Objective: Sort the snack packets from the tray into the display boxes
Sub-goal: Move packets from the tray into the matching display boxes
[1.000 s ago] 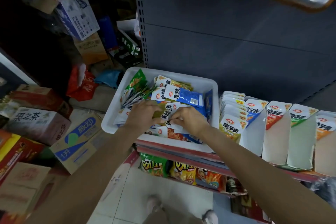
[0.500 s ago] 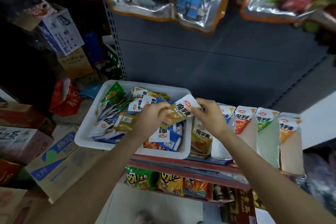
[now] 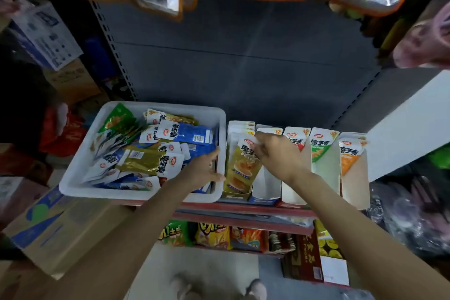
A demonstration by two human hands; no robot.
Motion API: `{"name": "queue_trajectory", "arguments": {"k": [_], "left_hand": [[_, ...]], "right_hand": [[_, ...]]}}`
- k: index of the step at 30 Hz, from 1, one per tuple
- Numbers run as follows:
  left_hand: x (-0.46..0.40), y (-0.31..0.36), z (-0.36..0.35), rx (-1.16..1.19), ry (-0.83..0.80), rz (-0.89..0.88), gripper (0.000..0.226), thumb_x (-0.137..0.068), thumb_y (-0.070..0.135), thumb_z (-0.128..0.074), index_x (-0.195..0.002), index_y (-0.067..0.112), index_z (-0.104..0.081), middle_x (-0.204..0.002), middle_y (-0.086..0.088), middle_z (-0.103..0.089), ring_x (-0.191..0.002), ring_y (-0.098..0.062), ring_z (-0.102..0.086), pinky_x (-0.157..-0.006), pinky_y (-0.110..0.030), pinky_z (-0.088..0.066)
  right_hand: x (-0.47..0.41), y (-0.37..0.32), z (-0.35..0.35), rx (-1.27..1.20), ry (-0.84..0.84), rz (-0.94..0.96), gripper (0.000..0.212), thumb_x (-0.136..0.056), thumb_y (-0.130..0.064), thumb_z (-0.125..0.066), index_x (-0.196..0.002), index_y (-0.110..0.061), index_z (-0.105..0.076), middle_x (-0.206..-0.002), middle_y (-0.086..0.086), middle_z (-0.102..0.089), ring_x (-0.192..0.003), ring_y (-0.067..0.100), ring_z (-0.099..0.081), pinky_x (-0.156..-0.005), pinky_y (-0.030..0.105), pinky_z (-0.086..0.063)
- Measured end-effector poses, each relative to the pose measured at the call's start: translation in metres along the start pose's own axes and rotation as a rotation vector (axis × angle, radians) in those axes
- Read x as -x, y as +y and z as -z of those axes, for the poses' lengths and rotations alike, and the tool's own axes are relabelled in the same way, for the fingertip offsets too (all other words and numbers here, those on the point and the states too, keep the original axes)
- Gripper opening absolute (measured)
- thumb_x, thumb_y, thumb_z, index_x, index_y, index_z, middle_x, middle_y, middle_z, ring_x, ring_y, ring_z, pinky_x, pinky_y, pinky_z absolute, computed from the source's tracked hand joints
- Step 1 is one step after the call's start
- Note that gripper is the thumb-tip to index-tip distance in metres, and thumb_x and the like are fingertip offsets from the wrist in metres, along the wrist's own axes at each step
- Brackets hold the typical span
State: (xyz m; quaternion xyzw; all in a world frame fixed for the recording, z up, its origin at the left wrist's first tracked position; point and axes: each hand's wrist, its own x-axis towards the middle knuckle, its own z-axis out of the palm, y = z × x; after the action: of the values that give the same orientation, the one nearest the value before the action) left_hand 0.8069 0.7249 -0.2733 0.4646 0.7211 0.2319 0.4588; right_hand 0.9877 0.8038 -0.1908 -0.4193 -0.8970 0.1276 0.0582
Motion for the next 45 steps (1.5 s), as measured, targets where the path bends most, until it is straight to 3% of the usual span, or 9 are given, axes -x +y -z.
{"name": "queue_trajectory", "arguments": {"k": [3, 12, 16, 19, 23, 31, 38, 43, 45], "left_hand": [[0.002, 0.001, -0.002, -0.015, -0.002, 0.012, 0.091, -0.081, 0.011, -0.072, -0.15, 0.025, -0.014, -0.148, -0.004, -0.04, -0.113, -0.022, -0.059, -0.104, -0.043, -0.041], [0.008, 0.006, -0.004, -0.031, 0.04, 0.006, 0.088, -0.083, 0.012, -0.07, -0.15, 0.021, -0.015, -0.147, -0.01, -0.039, -0.123, -0.024, -0.052, -0.107, -0.039, -0.038], [0.013, 0.005, -0.004, -0.047, 0.1, -0.05, 0.071, -0.085, 0.012, -0.068, -0.145, 0.014, -0.032, -0.137, -0.013, -0.05, -0.111, -0.024, -0.059, -0.096, -0.029, -0.044], [0.02, -0.004, 0.005, -0.108, 0.329, -0.119, 0.04, -0.089, 0.014, -0.062, -0.128, 0.008, -0.054, -0.125, -0.012, -0.06, -0.104, -0.021, -0.061, -0.088, -0.028, -0.048], [0.033, -0.033, 0.041, -0.369, 0.594, -0.126, 0.029, -0.09, 0.007, -0.055, -0.119, 0.01, -0.06, -0.121, -0.01, -0.059, -0.111, -0.025, -0.055, -0.092, -0.033, -0.046], [0.058, -0.089, 0.099, -0.684, 0.33, 0.114, 0.064, -0.083, 0.023, -0.065, -0.141, 0.021, -0.038, -0.144, -0.003, -0.041, -0.131, -0.026, -0.037, -0.103, -0.04, -0.039], [0.056, -0.1, 0.108, -0.699, 0.292, 0.039, 0.066, -0.083, 0.044, -0.065, -0.139, 0.019, -0.042, -0.143, -0.002, -0.042, -0.129, -0.025, -0.038, -0.103, -0.038, -0.037], [0.049, -0.094, 0.11, -0.769, 0.346, -0.028, 0.041, -0.09, 0.021, -0.059, -0.13, 0.029, -0.054, -0.128, -0.004, -0.056, -0.12, -0.026, -0.048, -0.099, -0.038, -0.042], [0.046, -0.09, 0.112, -0.743, 0.411, -0.11, 0.029, -0.093, 0.02, -0.053, -0.119, 0.029, -0.064, -0.114, -0.007, -0.064, -0.106, -0.026, -0.057, -0.089, -0.036, -0.048]], "right_hand": [[0.001, -0.003, -0.02, 0.04, -0.069, 0.085, 0.017, -0.099, -0.027, -0.041, -0.102, -0.013, -0.051, -0.101, 0.01, -0.064, -0.094, 0.031, -0.061, -0.061, 0.03, -0.037], [0.0, -0.003, -0.058, 0.284, -0.099, 0.183, 0.041, -0.093, -0.007, -0.044, -0.131, -0.02, -0.039, -0.118, 0.006, -0.056, -0.099, 0.029, -0.061, -0.064, 0.033, -0.045], [0.0, -0.008, -0.053, 0.247, 0.049, 0.259, 0.045, -0.08, 0.001, -0.061, -0.122, -0.013, -0.054, -0.109, 0.007, -0.054, -0.099, 0.027, -0.058, -0.067, 0.033, -0.05], [-0.007, -0.021, -0.052, 0.166, 0.122, 0.288, 0.041, -0.07, 0.0, -0.072, -0.109, -0.01, -0.064, -0.101, 0.008, -0.058, -0.092, 0.026, -0.058, -0.067, 0.035, -0.054], [-0.021, -0.057, -0.058, -0.047, -0.062, 0.266, 0.041, -0.092, -0.016, -0.052, -0.133, -0.012, -0.047, -0.13, 0.005, -0.045, -0.12, 0.022, -0.043, -0.091, 0.033, -0.044], [-0.046, -0.128, -0.109, -0.025, -0.451, 0.275, 0.073, -0.093, -0.036, -0.053, -0.151, -0.02, -0.011, -0.158, -0.002, -0.01, -0.144, 0.019, -0.017, -0.113, 0.039, -0.029], [-0.056, -0.144, -0.114, 0.167, -0.408, 0.321, 0.048, -0.095, -0.037, -0.048, -0.134, -0.01, -0.044, -0.14, 0.009, -0.045, -0.122, 0.029, -0.048, -0.101, 0.042, -0.041], [-0.058, -0.139, -0.102, 0.213, -0.319, 0.338, 0.029, -0.097, -0.028, -0.04, -0.109, -0.009, -0.058, -0.105, 0.013, -0.065, -0.096, 0.033, -0.061, -0.081, 0.036, -0.045], [-0.057, -0.136, -0.101, 0.171, -0.273, 0.327, 0.029, -0.097, -0.024, -0.04, -0.114, -0.011, -0.058, -0.104, 0.013, -0.066, -0.094, 0.033, -0.062, -0.08, 0.037, -0.046]]}}
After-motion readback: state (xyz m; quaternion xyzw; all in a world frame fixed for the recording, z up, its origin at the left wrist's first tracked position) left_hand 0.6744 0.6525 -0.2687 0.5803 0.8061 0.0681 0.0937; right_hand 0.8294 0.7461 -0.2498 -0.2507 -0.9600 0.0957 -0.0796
